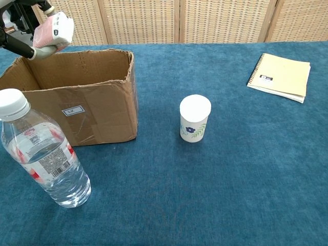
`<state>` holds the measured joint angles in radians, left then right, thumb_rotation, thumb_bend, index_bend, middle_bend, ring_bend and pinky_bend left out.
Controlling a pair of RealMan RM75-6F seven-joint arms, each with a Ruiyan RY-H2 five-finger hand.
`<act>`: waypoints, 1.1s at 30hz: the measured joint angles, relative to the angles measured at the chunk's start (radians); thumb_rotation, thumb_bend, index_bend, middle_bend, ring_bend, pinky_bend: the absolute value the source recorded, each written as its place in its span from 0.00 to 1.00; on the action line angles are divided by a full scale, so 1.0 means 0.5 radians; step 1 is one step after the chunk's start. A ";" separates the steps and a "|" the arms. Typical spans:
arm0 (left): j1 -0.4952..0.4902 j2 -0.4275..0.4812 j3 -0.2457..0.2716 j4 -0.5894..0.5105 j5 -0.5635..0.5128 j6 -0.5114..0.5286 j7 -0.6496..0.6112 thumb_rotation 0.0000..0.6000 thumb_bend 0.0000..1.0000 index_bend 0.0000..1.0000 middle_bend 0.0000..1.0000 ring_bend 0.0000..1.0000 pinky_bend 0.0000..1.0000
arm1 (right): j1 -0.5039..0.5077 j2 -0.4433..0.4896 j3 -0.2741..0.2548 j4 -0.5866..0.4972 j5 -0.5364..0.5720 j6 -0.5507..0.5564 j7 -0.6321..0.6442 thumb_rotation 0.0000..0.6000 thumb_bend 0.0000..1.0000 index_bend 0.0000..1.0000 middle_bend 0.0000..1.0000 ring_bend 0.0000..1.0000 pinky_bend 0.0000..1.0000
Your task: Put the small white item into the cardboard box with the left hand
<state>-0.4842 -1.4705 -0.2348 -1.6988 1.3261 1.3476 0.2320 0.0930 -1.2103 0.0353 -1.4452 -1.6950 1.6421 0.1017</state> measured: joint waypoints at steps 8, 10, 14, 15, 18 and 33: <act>0.001 0.042 0.015 -0.004 0.010 -0.027 -0.031 1.00 0.21 0.08 0.00 0.00 0.00 | -0.001 -0.009 0.001 0.006 -0.006 0.009 -0.004 1.00 0.13 0.08 0.00 0.00 0.00; 0.003 0.048 0.018 -0.006 0.010 -0.031 -0.034 1.00 0.20 0.08 0.00 0.00 0.00 | 0.000 -0.009 0.001 0.008 -0.003 0.006 -0.002 1.00 0.13 0.08 0.00 0.00 0.00; 0.023 0.076 0.032 -0.026 0.024 -0.012 -0.054 1.00 0.21 0.08 0.00 0.00 0.00 | 0.001 -0.008 0.003 0.011 0.001 0.005 0.006 1.00 0.13 0.08 0.00 0.00 0.00; 0.033 0.089 0.036 -0.034 0.032 -0.001 -0.063 1.00 0.21 0.08 0.00 0.00 0.00 | 0.000 -0.007 0.002 0.012 0.000 0.005 0.009 1.00 0.13 0.08 0.00 0.00 0.00; 0.081 0.150 0.061 -0.061 0.074 0.055 -0.091 1.00 0.21 0.08 0.00 0.00 0.00 | 0.000 -0.005 0.001 0.011 0.000 0.006 0.008 1.00 0.13 0.08 0.00 0.00 0.00; 0.483 0.465 0.325 0.042 0.267 0.383 -0.404 1.00 0.18 0.08 0.00 0.00 0.00 | 0.002 -0.016 -0.004 -0.014 0.001 -0.013 -0.067 1.00 0.13 0.08 0.00 0.00 0.00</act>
<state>-0.2427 -1.2379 -0.0725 -1.6779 1.4595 1.5391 0.0300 0.0938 -1.2182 0.0334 -1.4523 -1.6945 1.6355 0.0680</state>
